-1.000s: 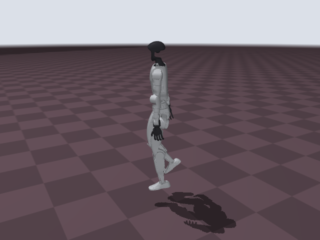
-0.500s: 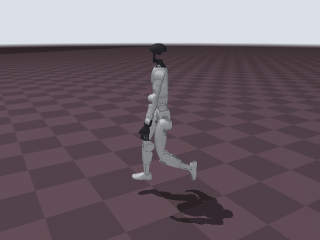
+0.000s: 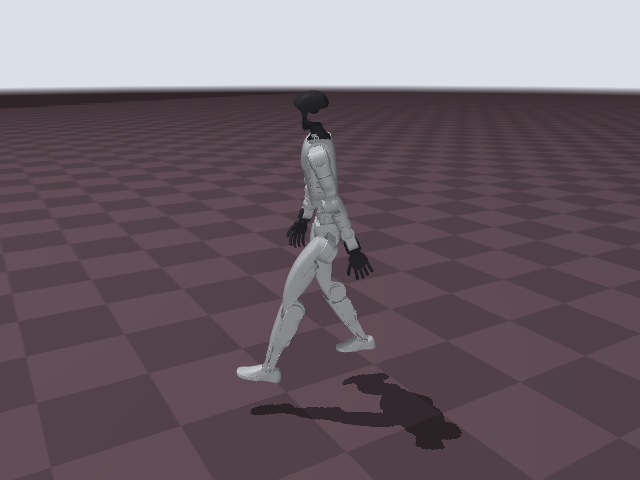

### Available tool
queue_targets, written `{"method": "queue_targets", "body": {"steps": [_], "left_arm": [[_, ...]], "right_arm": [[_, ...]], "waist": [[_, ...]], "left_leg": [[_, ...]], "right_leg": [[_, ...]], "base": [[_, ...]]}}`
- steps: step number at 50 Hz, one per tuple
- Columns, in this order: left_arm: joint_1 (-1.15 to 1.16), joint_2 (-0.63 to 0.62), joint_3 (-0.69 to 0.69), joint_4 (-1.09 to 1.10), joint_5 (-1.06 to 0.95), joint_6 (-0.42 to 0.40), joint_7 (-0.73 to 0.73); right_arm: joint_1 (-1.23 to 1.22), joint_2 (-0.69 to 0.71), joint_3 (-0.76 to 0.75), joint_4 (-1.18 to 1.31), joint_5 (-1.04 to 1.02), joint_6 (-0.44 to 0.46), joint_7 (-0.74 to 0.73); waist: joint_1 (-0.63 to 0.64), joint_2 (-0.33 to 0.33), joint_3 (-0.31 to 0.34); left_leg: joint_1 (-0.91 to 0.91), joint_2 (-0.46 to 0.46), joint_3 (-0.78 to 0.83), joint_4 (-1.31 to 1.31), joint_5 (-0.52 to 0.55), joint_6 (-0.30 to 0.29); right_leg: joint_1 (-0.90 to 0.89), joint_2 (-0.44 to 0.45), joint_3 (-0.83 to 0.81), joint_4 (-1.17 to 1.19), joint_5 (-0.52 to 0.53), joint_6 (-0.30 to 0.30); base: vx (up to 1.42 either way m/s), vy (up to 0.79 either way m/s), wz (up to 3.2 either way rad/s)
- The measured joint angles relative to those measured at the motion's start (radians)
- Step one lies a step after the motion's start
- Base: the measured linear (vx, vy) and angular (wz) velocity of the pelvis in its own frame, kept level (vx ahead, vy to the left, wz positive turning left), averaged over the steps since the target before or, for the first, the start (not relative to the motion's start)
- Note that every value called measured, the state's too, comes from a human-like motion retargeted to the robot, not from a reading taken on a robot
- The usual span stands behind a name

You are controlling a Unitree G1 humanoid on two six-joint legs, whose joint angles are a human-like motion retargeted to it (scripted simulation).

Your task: Stand up

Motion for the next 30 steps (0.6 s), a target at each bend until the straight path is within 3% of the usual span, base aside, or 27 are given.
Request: {"method": "queue_targets", "body": {"steps": [2,3,5,7,8,10,12,15,16,18,20,22,25,28,30], "left_arm": [[0.001,0.008,0.013,0.000,-0.006,-0.001,0.007],[-0.002,0.012,0.021,0.000,-0.011,0.000,0.011],[-0.045,0.019,0.040,0.000,-0.031,0.002,0.012],[-0.143,0.035,0.026,-0.003,-0.064,-0.009,0.012],[-0.187,0.048,0.004,-0.012,-0.084,-0.022,0.013],[-0.259,0.054,-0.031,-0.074,-0.101,-0.054,0.024],[-0.330,0.061,-0.080,-0.150,-0.074,-0.080,0.058],[-0.389,0.083,-0.152,-0.228,-0.039,-0.101,0.133],[-0.413,0.095,-0.168,-0.240,-0.036,-0.094,0.154],[-0.451,0.108,-0.187,-0.253,-0.025,-0.088,0.180],[-0.489,0.113,-0.189,-0.249,-0.017,-0.087,0.173],[-0.510,0.114,-0.180,-0.235,-0.010,-0.089,0.148],[-0.521,0.105,-0.175,-0.201,-0.011,-0.090,0.126],[-0.502,0.086,-0.188,-0.161,0.017,-0.084,0.123],[-0.474,0.073,-0.211,-0.139,0.047,-0.077,0.143]], "right_arm": [[0.030,-0.003,-0.004,0.001,-0.004,0.003,0.007],[0.046,-0.005,-0.006,0.002,-0.006,0.005,0.011],[0.060,-0.007,-0.003,-0.007,0.008,0.010,0.012],[0.035,-0.017,0.005,-0.024,0.069,0.002,0.007],[0.018,-0.023,0.017,-0.029,0.105,-0.007,0.012],[-0.008,-0.036,0.054,-0.043,0.147,-0.017,0.030],[-0.023,-0.051,0.039,-0.066,0.137,-0.017,0.038],[-0.038,-0.069,0.042,-0.090,0.108,-0.022,0.018],[-0.053,-0.070,0.043,-0.096,0.103,-0.025,0.009],[-0.071,-0.076,0.049,-0.107,0.099,-0.031,-0.007],[-0.092,-0.082,0.052,-0.118,0.100,-0.039,-0.018],[-0.103,-0.079,0.061,-0.124,0.099,-0.051,-0.032],[-0.121,-0.086,0.086,-0.125,0.086,-0.065,-0.043],[-0.115,-0.097,0.120,-0.127,0.070,-0.070,-0.049],[-0.096,-0.103,0.143,-0.121,0.070,-0.083,-0.065]], "waist": [[0.032,-0.017,-0.027],[0.037,-0.023,-0.044],[-0.006,0.005,-0.053],[-0.016,0.018,0.018],[-0.049,0.041,0.037],[-0.054,0.051,0.068],[-0.030,0.018,0.081],[-0.066,-0.049,0.109],[-0.092,-0.035,0.133],[-0.146,-0.029,0.183],[-0.178,-0.072,0.211],[-0.176,-0.084,0.239],[-0.203,-0.074,0.277],[-0.228,-0.081,0.306],[-0.216,-0.102,0.357]], "left_leg": [[-0.024,0.017,0.068,0.056,0.073,-0.002],[-0.052,0.017,0.071,0.072,0.159,0.002],[-0.162,0.024,0.021,0.229,0.141,0.064],[-0.261,0.057,-0.059,0.361,0.129,0.077],[-0.306,0.030,-0.119,0.422,0.081,0.087],[-0.391,0.051,-0.093,0.551,0.004,0.119],[-0.468,0.049,-0.081,0.659,-0.062,0.099],[-0.564,-0.007,-0.047,0.836,-0.171,0.107],[-0.594,-0.027,-0.073,0.889,-0.202,0.112],[-0.637,-0.084,-0.093,0.993,-0.258,0.131],[-0.683,-0.128,-0.061,1.089,-0.315,0.142],[-0.752,-0.138,-0.063,1.224,-0.382,0.143],[-0.844,-0.194,-0.068,1.392,-0.460,0.166],[-0.948,-0.267,-0.032,1.572,-0.532,0.193],[-0.978,-0.298,0.000,1.688,-0.574,0.197]], "right_leg": [[-0.012,-0.012,-0.021,0.068,0.049,0.049],[-0.031,-0.015,-0.054,0.126,0.118,0.076],[-0.152,0.002,-0.183,0.310,0.355,0.141],[-0.347,0.001,-0.226,0.622,0.364,0.237],[-0.477,0.008,-0.288,0.767,0.312,0.238],[-0.725,-0.010,-0.304,0.978,0.215,0.206],[-0.914,-0.003,-0.271,0.975,0.154,0.212],[-1.098,-0.033,-0.248,0.734,0.109,0.148],[-1.155,-0.041,-0.268,0.618,0.110,0.114],[-1.233,-0.073,-0.280,0.365,0.173,0.075],[-1.321,-0.003,-0.112,0.222,0.361,0.032],[-1.430,-0.103,-0.215,0.193,0.353,0.010],[-1.520,-0.204,-0.319,0.051,0.370,-0.071],[-1.583,-0.243,-0.277,-0.052,0.418,-0.074],[-1.584,-0.284,-0.311,-0.044,0.563,-0.117]], "base": [[0.76,0.17,-0.83],[0.66,0.17,-0.45],[0.53,0.21,0.13],[-0.03,0.13,0.38],[-0.15,0.08,0.46],[-0.01,0.10,-0.30],[0.08,0.13,-0.55],[0.14,0.12,0.38],[0.05,0.10,1.05],[-0.04,0.07,1.33],[0.00,0.07,0.86],[-0.02,0.03,0.31],[0.01,0.02,0.74],[-0.02,0.01,0.84],[-0.06,0.03,0.55]]}}
